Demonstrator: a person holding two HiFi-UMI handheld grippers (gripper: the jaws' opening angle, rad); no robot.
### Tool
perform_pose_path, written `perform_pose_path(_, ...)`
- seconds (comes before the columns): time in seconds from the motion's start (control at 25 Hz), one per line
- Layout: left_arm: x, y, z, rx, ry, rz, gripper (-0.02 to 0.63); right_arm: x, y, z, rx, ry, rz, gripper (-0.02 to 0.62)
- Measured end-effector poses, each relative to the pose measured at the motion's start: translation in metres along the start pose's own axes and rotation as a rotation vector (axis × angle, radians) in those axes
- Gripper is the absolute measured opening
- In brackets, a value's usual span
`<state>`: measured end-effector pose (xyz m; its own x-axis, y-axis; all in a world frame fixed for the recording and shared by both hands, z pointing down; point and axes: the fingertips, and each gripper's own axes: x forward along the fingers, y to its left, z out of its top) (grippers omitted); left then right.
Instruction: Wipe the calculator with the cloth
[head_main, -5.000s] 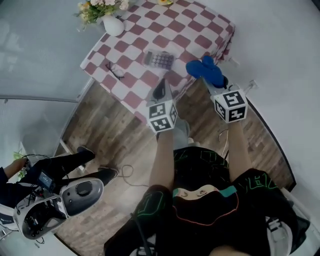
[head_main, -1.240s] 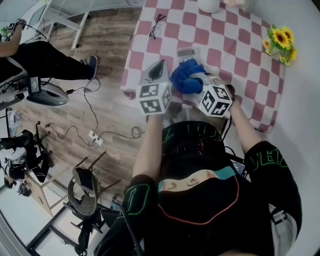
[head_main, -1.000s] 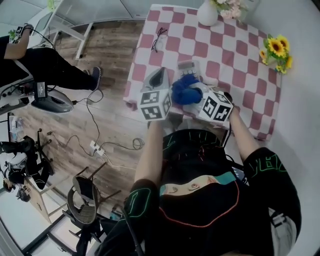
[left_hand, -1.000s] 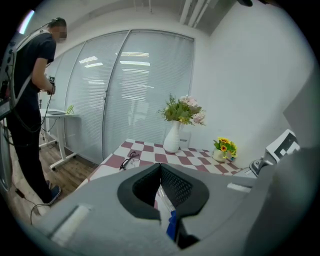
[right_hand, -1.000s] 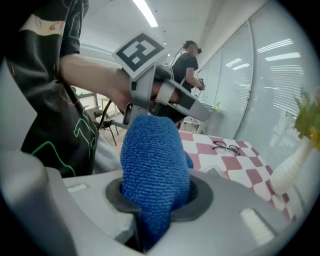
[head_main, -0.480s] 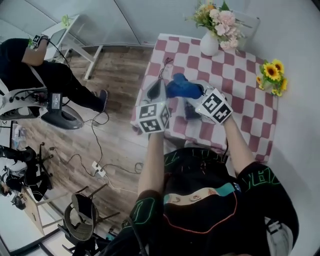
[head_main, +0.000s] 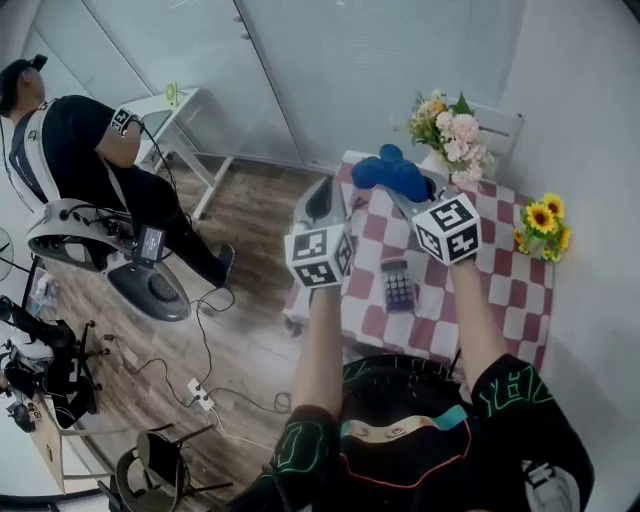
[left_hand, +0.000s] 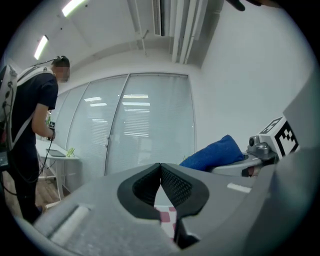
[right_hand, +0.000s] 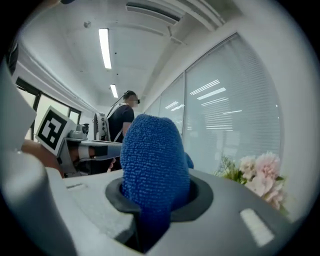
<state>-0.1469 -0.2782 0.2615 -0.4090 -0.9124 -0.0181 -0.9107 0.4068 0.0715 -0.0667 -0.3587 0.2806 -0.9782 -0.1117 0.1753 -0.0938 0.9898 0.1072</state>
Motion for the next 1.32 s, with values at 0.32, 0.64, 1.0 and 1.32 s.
perform_pose_path(0.32, 0.007, -0.01, 0.022, 0.046, -0.007, 0.049, 0.011, -0.017, -0.037, 0.046, 0.26, -0.148, -0.185, 0.115)
perform_pose_path(0.64, 0.001, -0.029, 0.014, 0.095, -0.003, 0.001, 0.011, -0.03, -0.034, 0.032, 0.202, -0.103, -0.247, 0.114)
perform_pose_path(1.0, 0.003, -0.035, 0.006, 0.081, 0.005, -0.004, 0.011, -0.036, -0.046, 0.02, 0.176, -0.102, -0.267, 0.114)
perform_pose_path(1.32, -0.002, -0.025, 0.015, 0.112, -0.001, 0.013, 0.011, -0.036, -0.042, 0.026, 0.152, -0.101, -0.266, 0.114)
